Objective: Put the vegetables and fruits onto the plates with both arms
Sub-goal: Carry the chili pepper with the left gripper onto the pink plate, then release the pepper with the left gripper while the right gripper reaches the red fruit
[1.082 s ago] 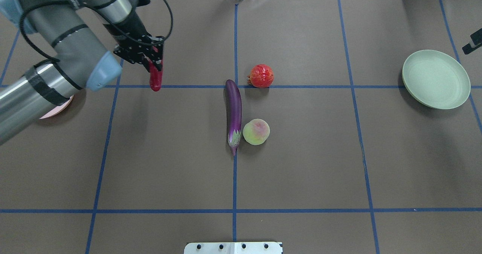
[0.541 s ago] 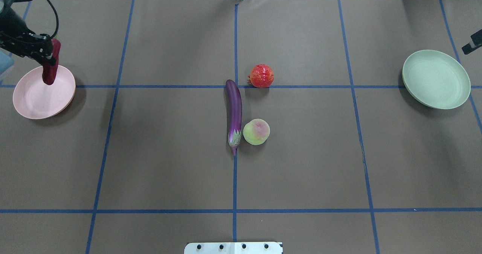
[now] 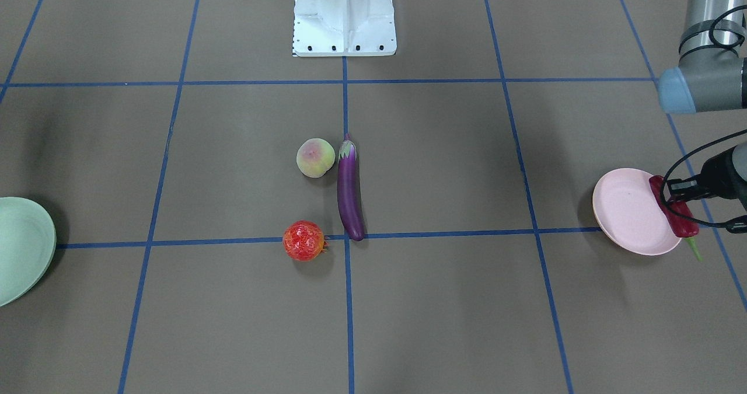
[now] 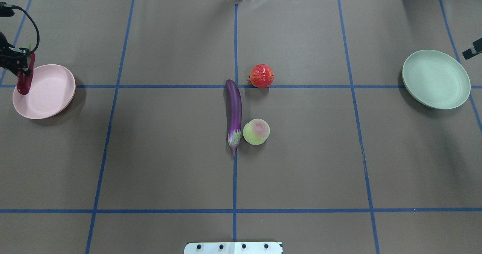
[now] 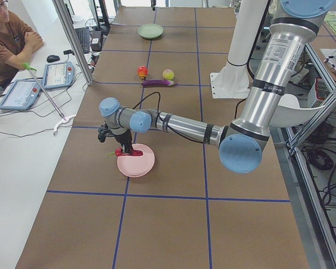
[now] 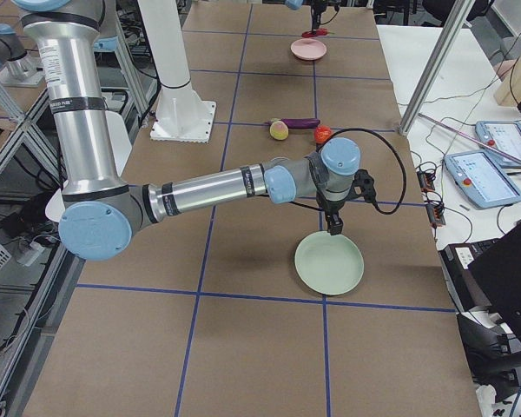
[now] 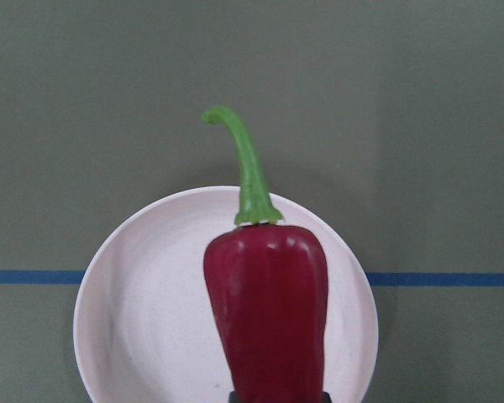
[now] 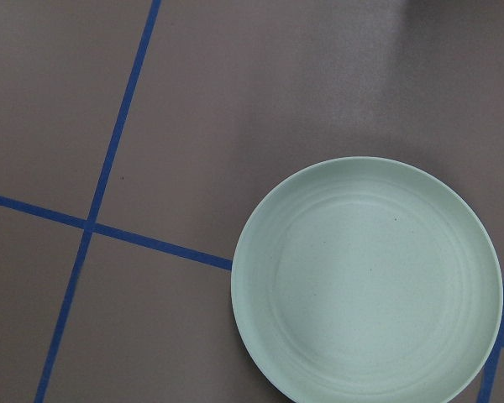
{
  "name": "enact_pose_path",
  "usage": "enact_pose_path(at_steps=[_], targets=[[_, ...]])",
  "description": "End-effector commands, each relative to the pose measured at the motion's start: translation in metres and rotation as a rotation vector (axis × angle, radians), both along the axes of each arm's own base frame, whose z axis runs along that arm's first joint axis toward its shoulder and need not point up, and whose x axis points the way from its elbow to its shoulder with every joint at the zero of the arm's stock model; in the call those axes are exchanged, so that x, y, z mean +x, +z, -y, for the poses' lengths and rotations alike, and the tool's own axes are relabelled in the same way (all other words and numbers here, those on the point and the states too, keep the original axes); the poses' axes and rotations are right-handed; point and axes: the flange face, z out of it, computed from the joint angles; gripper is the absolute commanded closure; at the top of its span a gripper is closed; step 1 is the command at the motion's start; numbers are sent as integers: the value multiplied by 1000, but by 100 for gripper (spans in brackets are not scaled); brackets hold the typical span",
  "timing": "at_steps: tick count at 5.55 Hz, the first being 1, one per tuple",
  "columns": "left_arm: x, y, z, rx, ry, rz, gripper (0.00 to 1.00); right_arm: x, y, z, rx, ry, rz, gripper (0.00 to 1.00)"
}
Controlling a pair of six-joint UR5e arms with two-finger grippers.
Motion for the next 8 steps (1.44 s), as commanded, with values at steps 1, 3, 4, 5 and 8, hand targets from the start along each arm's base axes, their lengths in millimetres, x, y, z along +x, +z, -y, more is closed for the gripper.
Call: enact_pose_path(at_steps=[1,3,4,5,8], targets=[[2,6,-1,-18,-11,8,1,-27,-1,3,-8,-34,-5,0],[3,-29,-2,35,-23,-22,0,-51,-16,8,-8,-58,10,0],[6,-57,-8,52,-5,-102,0,-84,-49,18,-55,-33,29,0],[8,-83,-12,45,-35,-140,0,-126,-86,25,-106,-17,49,0],[97,-162,-39,5,-33,-181,0,-244,-209,19,-246,67,102,0]])
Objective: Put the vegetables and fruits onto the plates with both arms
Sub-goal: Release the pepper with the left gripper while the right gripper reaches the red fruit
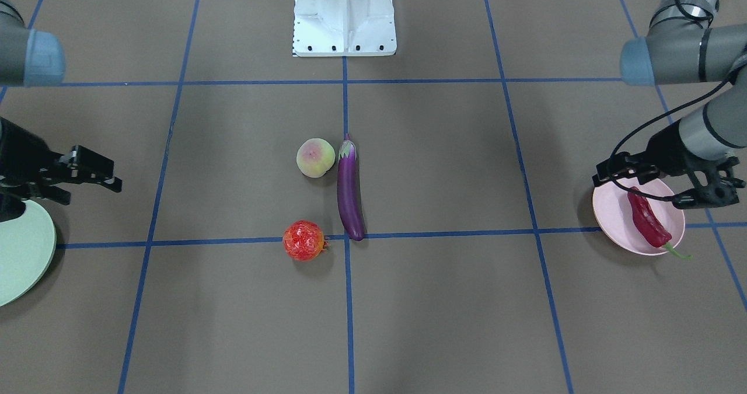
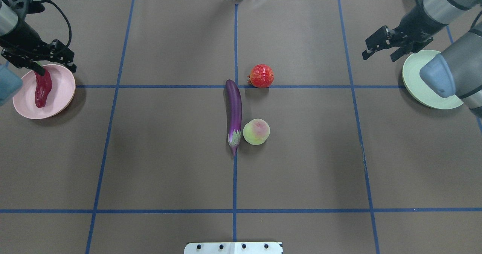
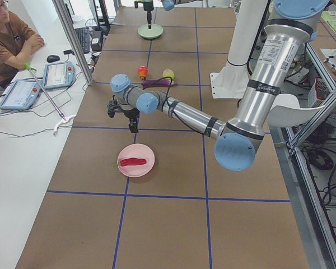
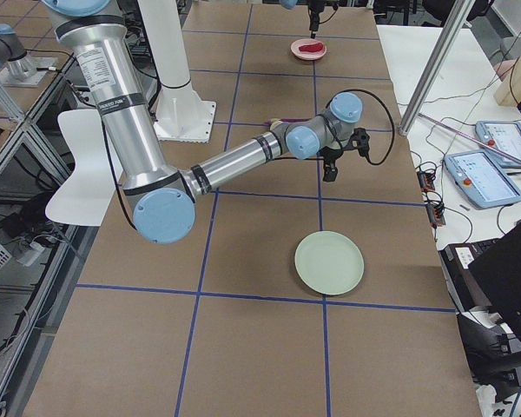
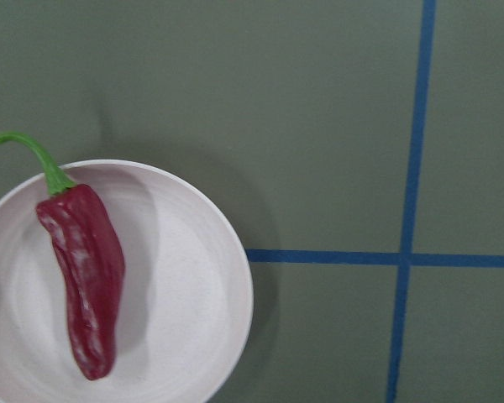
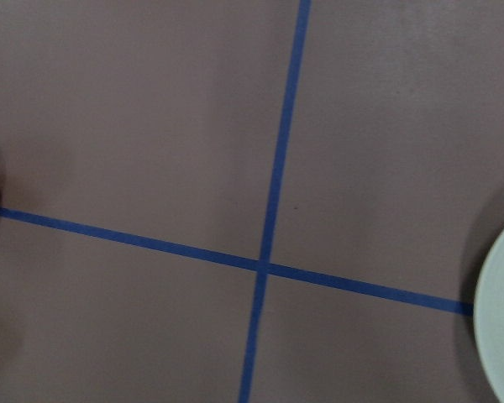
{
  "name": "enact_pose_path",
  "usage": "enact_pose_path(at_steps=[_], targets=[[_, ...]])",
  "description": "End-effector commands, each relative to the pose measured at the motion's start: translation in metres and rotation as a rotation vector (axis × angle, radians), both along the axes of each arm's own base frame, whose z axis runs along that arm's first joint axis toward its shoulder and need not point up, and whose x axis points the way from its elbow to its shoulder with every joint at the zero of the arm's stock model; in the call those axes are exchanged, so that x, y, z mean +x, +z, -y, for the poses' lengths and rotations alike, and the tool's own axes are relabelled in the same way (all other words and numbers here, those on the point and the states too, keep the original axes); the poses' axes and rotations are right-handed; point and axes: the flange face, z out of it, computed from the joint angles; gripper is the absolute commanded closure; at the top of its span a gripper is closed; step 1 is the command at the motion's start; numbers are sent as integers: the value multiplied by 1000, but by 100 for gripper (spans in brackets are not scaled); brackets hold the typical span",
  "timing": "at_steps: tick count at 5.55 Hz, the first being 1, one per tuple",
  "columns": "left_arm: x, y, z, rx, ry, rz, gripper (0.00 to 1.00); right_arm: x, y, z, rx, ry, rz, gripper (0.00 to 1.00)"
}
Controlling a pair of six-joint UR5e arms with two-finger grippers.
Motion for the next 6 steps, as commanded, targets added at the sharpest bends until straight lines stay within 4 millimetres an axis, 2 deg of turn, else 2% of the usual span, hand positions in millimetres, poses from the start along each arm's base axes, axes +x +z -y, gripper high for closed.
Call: enact_pose_path(at_steps=[1,2,3,4,5,6], targets=[[48,-48,-10,-34,-6,-29,0,-74,-67,-4,-38,92,-29,0],[65,-62,-23,-44,1,-41,0,-107,-87,2,-63,167,-49,2],[80,-69,-30,-53,12,-44,0,-139,-92,14,-106,273,-7,4],[83,-74,-28,-36,-3,-29,0,-191,-94,28,-175,418,43,5],[90,-74,-31,-34,6,-24,0,-218,-96,25,-196,461,52,5],[96,-83,-32,-33,6,-31,0,-247,-92,17,-224,522,35,4]])
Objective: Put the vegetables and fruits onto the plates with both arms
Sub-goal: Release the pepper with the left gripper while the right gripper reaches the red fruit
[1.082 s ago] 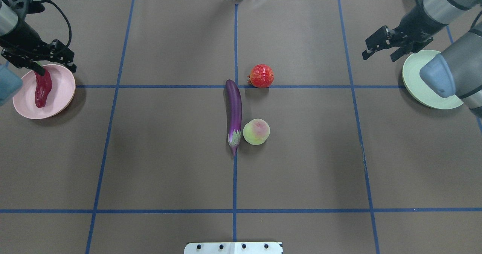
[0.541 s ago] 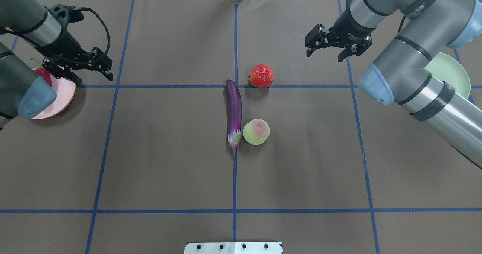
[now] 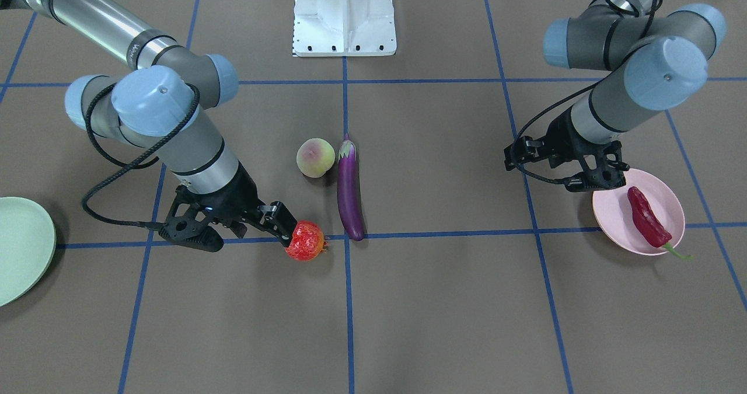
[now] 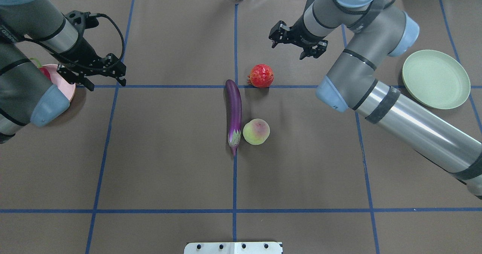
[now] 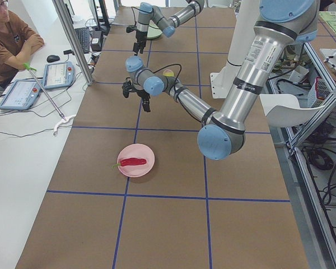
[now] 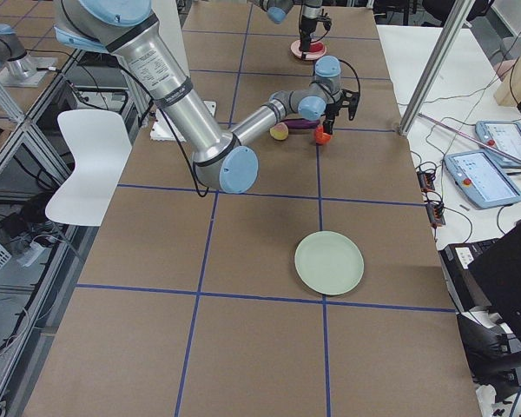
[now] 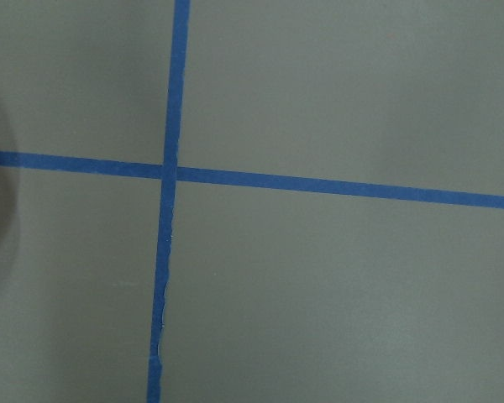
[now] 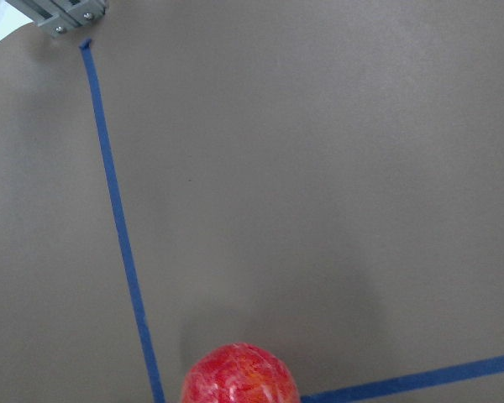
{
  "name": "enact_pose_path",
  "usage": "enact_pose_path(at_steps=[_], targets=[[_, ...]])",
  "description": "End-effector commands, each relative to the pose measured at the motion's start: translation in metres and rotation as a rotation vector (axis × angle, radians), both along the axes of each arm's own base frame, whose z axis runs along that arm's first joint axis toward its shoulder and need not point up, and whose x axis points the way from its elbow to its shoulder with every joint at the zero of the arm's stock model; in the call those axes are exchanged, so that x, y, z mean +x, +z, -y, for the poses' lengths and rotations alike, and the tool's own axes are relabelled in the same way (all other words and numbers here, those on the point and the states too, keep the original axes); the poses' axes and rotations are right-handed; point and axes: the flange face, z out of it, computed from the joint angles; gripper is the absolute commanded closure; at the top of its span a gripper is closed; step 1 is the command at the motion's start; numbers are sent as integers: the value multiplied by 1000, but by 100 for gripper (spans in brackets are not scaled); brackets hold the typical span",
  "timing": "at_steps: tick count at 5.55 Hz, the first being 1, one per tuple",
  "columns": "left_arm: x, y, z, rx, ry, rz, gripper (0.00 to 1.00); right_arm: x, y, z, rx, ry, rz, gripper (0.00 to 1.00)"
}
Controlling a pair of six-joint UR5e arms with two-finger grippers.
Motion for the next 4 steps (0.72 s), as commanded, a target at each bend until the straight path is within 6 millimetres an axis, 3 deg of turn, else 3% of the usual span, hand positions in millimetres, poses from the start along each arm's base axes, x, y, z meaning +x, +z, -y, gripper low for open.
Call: enact_pose_path(at_steps=[1,4], targets=[[20,-13,-3,3,-13,14,0,-40,8,-11,-53,101,-13,4],[24,-9,-3,2,-15,27,0,-69,17,-32,-67,93,-28,4]])
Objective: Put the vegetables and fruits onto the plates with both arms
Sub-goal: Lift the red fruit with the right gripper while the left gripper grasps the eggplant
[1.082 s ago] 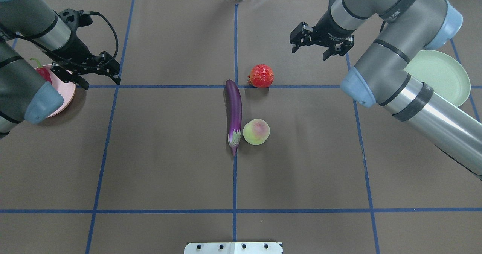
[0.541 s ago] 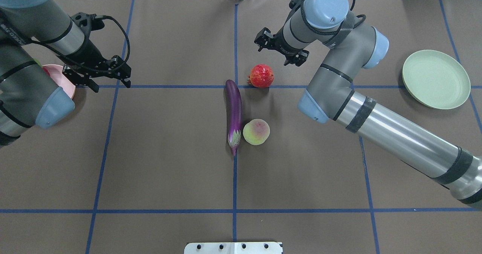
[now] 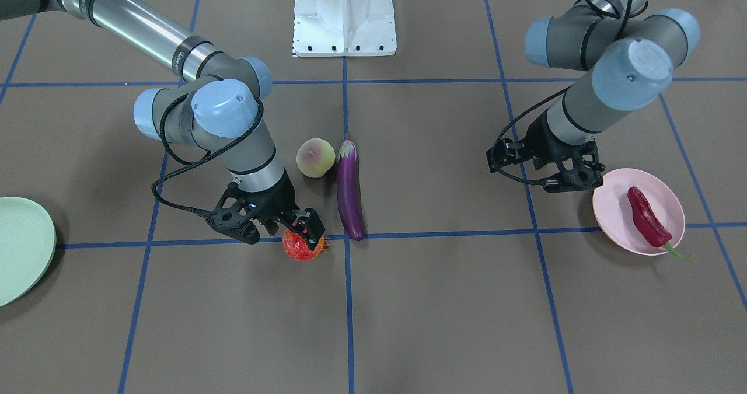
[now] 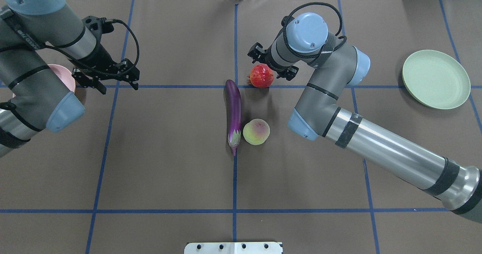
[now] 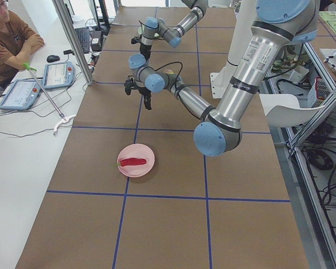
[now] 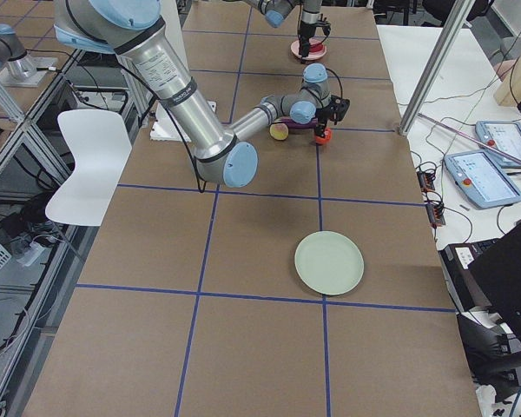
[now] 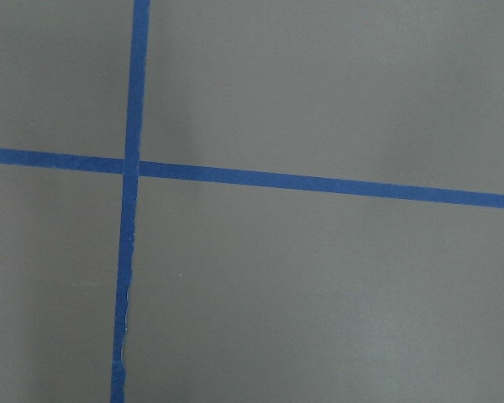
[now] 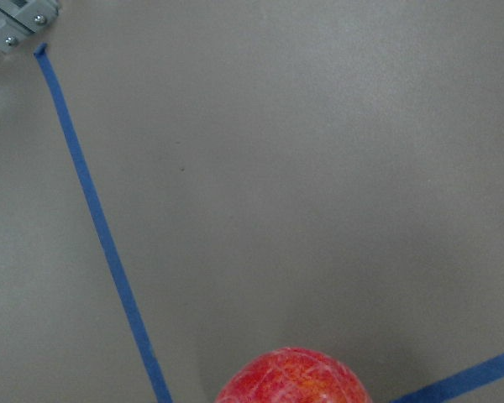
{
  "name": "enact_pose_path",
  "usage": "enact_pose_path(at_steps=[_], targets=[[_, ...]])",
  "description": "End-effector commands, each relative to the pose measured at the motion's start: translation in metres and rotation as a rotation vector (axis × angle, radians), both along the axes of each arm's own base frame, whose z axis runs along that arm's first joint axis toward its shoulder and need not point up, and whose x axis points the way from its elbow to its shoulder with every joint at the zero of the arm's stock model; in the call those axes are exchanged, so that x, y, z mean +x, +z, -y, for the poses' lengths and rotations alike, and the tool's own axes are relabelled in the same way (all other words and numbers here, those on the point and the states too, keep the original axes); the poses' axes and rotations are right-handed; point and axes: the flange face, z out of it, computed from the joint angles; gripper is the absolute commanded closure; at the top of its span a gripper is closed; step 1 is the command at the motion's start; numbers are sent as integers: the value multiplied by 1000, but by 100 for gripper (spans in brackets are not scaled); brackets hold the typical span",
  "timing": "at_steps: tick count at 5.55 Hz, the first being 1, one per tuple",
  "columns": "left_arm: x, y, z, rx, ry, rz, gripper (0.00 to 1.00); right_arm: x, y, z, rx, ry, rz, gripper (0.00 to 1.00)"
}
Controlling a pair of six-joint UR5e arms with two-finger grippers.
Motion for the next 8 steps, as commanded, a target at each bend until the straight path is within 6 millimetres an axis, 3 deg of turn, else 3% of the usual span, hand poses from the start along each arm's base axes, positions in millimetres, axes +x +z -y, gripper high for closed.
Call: enact_pose_path(at_steps=[1,2,3,4,5,6,7,8], targets=[[1,0,0,-1,-1,0,0,-9,5,-5,-1,7,-4,5],[2,-8,2,8,-1,-6,0,-16,10,-7,8,11,-10,5],[18,-21,-2,-17,-8,-15,0,-22,12,-9,15,15,-13,12],[69,-61,-6,-54,-8,-27,0,-22,16,-10,-3,24,-12,89],[115,-97,-18,-23,-9,-20,0,-8,13,0,4,34,-6,100],[146,-119,-23,15,8,-27,1,61,14,44,-38,42,33,100],[190,-136,-15,77,12,-55,1,171,47,91,-22,-38,48,100],[232,-149,-8,91,30,-63,2,264,100,113,21,-62,5,100]])
